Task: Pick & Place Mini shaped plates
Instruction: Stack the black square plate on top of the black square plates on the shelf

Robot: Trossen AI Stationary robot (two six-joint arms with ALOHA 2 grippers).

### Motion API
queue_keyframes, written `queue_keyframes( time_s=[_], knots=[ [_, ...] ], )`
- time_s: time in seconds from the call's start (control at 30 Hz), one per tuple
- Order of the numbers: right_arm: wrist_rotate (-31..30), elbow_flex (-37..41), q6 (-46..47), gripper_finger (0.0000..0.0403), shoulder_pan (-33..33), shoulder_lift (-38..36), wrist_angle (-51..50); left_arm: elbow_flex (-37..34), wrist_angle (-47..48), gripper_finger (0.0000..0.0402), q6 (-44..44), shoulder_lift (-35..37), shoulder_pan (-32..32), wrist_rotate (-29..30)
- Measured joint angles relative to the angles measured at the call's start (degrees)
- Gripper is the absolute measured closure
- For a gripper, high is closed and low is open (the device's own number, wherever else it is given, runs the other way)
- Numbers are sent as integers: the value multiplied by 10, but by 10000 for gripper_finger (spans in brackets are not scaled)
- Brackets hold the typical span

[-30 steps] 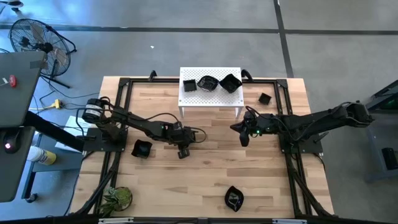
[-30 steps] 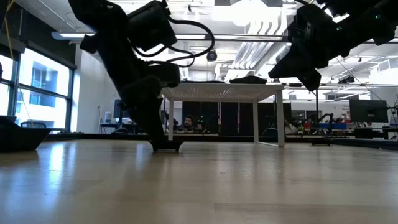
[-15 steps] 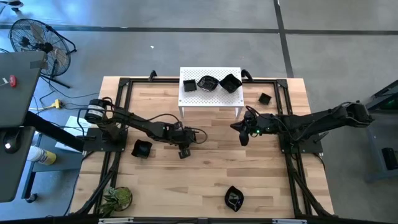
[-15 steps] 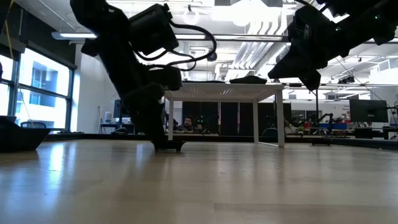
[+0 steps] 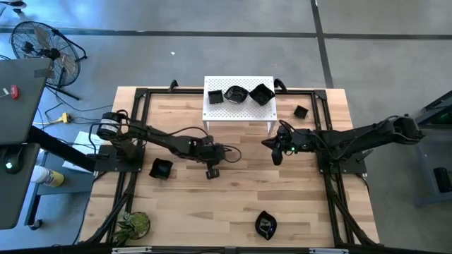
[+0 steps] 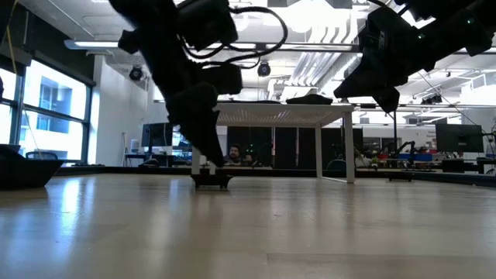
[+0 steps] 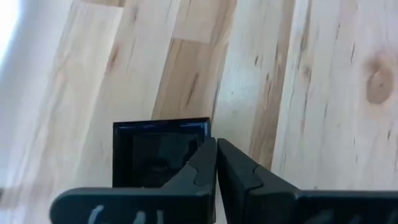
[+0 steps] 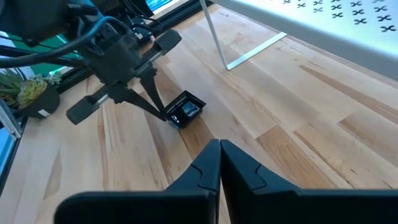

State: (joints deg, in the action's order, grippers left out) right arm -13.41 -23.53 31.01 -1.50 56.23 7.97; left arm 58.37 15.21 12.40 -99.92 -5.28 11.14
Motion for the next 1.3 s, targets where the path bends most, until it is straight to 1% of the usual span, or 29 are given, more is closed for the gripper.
queue_keyframes(
  time_s=[0.13, 0.23, 0.3, 0.4, 0.5, 0.6, 0.73, 0.83, 1.0, 1.3],
  knots=[
    [0, 0, -5, 399, 0, 0, 0, 27, 30, 400, -16, 2, 0, -2],
    [0, 0, -12, 396, 0, 0, 0, 35, 34, 400, -27, 10, 0, -13],
    [0, 0, -15, 397, 0, 0, 0, 36, 52, 400, -24, 12, 0, -31],
    [-1, 0, -19, 400, 0, 0, -1, 36, 82, 393, -7, 13, 0, -28],
    [-2, 0, -29, 401, 0, 0, -1, 35, 109, 368, -5, 13, 0, -26],
    [-3, 0, -30, 398, 0, 0, -1, 35, 109, 331, 5, 13, 0, -17],
    [-6, 0, -30, 397, 0, 0, -1, 35, 109, 282, 40, 12, 0, -13],
    [-10, 0, -33, 401, 0, 0, -1, 35, 108, 261, 54, 4, 0, -13],
    [-15, 0, -41, 398, 0, 0, 0, 35, 98, 255, 76, -16, 0, -9],
    [-19, 0, -45, 401, 0, 0, 0, 35, 81, 255, 88, -22, 0, 6]
  ],
)
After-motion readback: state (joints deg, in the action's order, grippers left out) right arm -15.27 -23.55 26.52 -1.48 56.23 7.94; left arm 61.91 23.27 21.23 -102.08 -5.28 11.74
